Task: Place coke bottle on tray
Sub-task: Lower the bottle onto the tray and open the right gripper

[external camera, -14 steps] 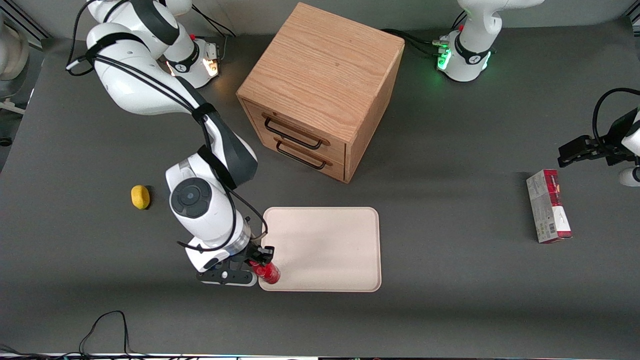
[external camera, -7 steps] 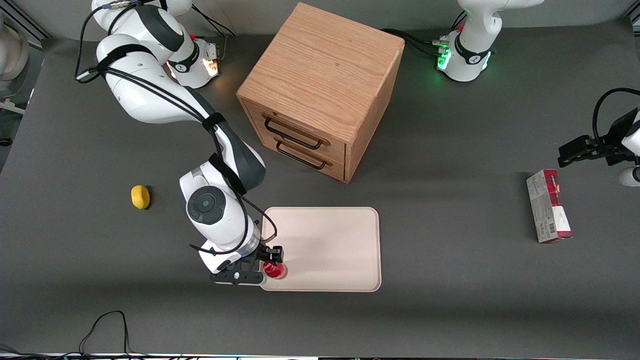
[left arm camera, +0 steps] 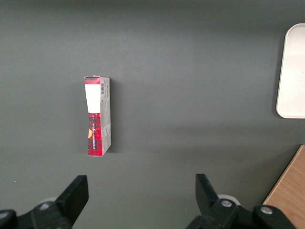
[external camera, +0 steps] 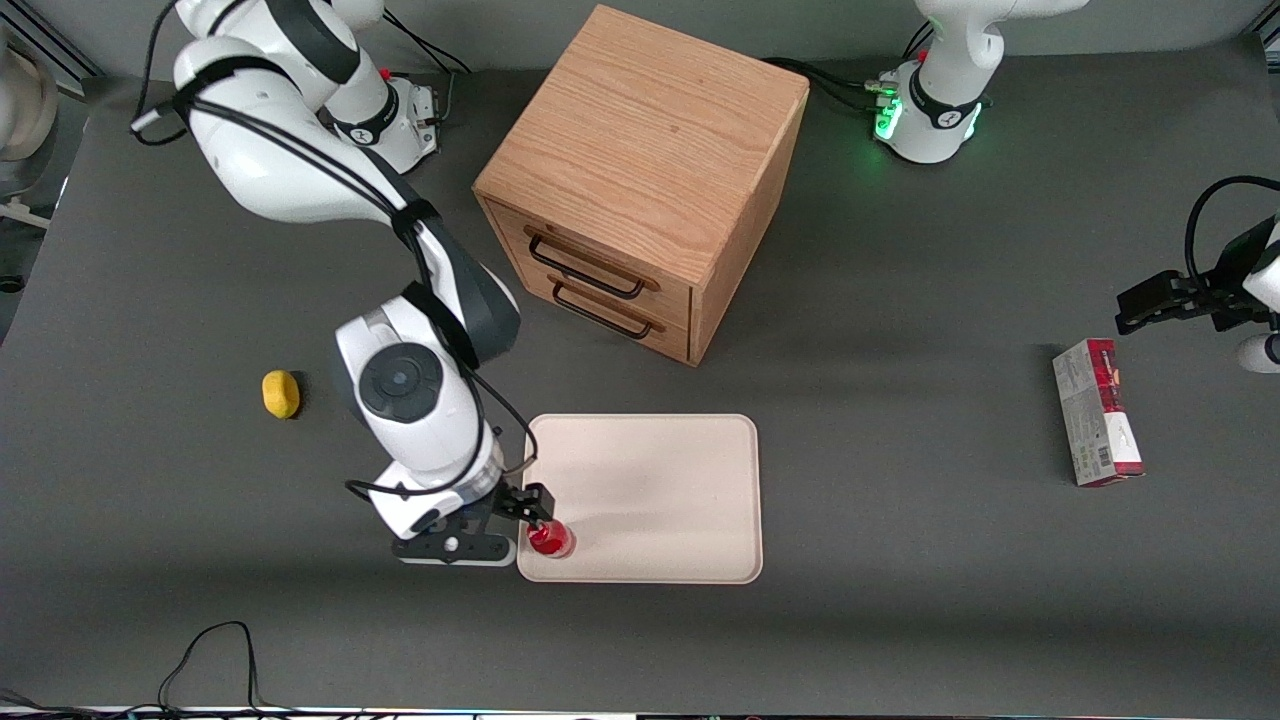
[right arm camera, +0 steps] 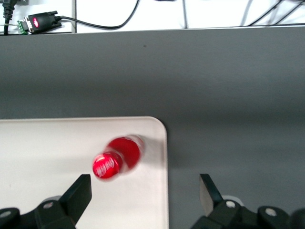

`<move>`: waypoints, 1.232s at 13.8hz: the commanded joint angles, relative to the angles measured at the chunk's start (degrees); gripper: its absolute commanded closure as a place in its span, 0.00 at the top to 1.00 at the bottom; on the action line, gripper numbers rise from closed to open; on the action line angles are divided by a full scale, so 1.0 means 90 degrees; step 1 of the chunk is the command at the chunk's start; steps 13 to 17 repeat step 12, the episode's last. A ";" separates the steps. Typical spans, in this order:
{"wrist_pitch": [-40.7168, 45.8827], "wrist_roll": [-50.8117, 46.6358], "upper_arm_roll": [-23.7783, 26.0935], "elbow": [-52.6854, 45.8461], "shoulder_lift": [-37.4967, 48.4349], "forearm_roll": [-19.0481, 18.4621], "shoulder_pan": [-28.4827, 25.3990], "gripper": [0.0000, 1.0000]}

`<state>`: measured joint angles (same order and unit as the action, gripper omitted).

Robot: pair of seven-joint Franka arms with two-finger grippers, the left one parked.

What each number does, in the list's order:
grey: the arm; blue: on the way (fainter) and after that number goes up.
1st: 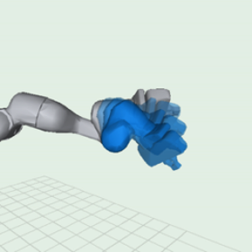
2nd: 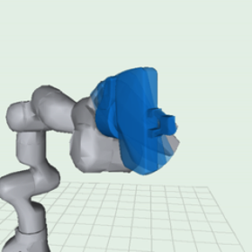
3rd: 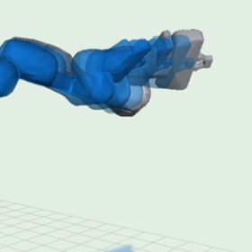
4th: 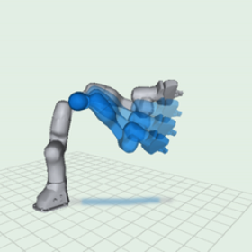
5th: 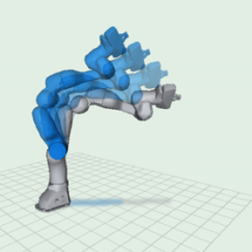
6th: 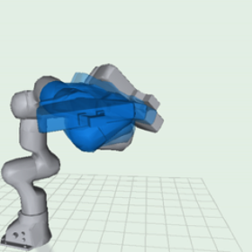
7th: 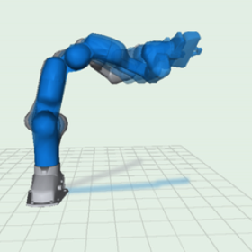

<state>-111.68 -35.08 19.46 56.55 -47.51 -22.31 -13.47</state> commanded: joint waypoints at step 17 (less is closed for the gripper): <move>0.1372 0.3214 -0.2514 0.4917 0.5542 0.2508 0.0422 1.00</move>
